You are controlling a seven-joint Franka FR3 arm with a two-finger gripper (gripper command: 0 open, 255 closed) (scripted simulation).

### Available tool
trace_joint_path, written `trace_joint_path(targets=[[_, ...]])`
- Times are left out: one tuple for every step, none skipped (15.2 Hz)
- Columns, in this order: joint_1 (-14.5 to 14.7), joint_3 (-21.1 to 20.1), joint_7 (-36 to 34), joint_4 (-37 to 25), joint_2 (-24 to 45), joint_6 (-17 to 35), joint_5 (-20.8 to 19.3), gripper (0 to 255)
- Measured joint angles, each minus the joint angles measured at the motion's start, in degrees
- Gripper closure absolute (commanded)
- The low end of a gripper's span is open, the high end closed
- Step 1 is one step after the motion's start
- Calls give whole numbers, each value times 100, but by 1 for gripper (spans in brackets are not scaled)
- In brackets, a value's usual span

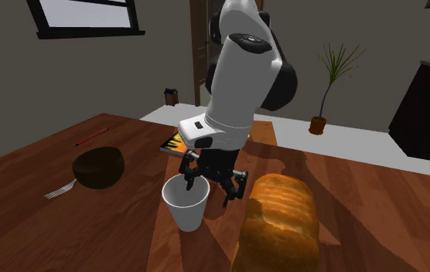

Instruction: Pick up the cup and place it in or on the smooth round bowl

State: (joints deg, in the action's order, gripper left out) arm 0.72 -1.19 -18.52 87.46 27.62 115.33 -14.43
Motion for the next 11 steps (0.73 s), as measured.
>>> trace_joint_path(targets=[[-6, 4, -4, 17, 34, 52, -5, 0], [-12, 8, -11, 50, 62, 114, -11, 0], [-25, 15, -13, 96, 96, 194, -17, 0], [-31, 19, -17, 120, 122, 245, -22, 0], [-34, 21, -19, 135, 127, 265, -24, 0], [-35, 22, -20, 144, 130, 278, -26, 0], [-36, 22, -20, 148, 131, 284, -26, 0], [-36, 23, -20, 150, 131, 287, -27, 0], [-36, 23, -20, 151, 132, 289, -27, 0], [-36, 23, -20, 151, 132, 289, -27, 0], [-36, 23, -20, 151, 132, 289, -27, 255]])
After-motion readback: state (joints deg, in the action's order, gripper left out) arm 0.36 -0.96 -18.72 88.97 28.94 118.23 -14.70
